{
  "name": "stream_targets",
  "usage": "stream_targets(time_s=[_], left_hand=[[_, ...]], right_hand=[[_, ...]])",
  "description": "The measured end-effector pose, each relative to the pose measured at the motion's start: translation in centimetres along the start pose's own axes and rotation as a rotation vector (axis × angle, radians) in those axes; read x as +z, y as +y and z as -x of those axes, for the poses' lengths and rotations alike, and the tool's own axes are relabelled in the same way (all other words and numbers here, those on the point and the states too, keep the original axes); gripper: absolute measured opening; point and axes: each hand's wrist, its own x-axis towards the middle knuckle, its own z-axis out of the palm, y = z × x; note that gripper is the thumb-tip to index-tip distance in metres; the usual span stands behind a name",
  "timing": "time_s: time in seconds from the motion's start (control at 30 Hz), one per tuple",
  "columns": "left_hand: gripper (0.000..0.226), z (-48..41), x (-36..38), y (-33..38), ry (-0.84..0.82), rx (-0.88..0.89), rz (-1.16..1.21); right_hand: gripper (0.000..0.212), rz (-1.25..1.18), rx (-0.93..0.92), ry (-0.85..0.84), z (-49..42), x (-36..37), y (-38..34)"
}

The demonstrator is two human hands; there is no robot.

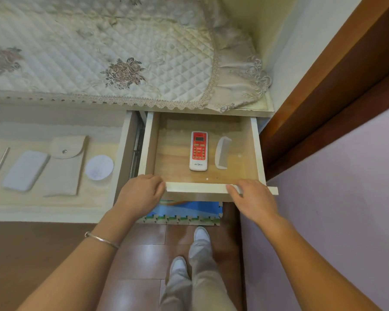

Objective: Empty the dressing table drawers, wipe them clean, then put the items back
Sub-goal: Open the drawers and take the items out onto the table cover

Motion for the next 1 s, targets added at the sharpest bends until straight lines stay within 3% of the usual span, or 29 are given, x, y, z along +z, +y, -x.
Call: stream_targets(time_s=[0.33,0.63,0.8,0.9,1.0], left_hand=[[0.034,4.1,0.0,1.2,-0.056,-0.041,-0.081],[0.051,0.4,-1.1,3.1,-0.246,-0.204,-0.249],[0.030,-4.5,1.1,5.3,-0.228,-0.231,-0.055],[0.045,-7.9,4.1,6.6,-0.206,-0.302,0.111],[0.068,-10.3,6.8,7.5,-0.158,-0.415,0.204]], right_hand=[[0.035,-0.006,0.025,-0.039,4.3,0.8,-0.1],[0.043,0.052,0.097,-0.185,2.0,-0.7,-0.4],[0.018,-0.012,0.157,-0.170,-4.1,-0.1,-0.9],[0.048,-0.072,0.216,-0.088,-8.3,2.6,-0.9],[0.067,-0.107,0.294,-0.117,-11.4,4.8,-1.1]])
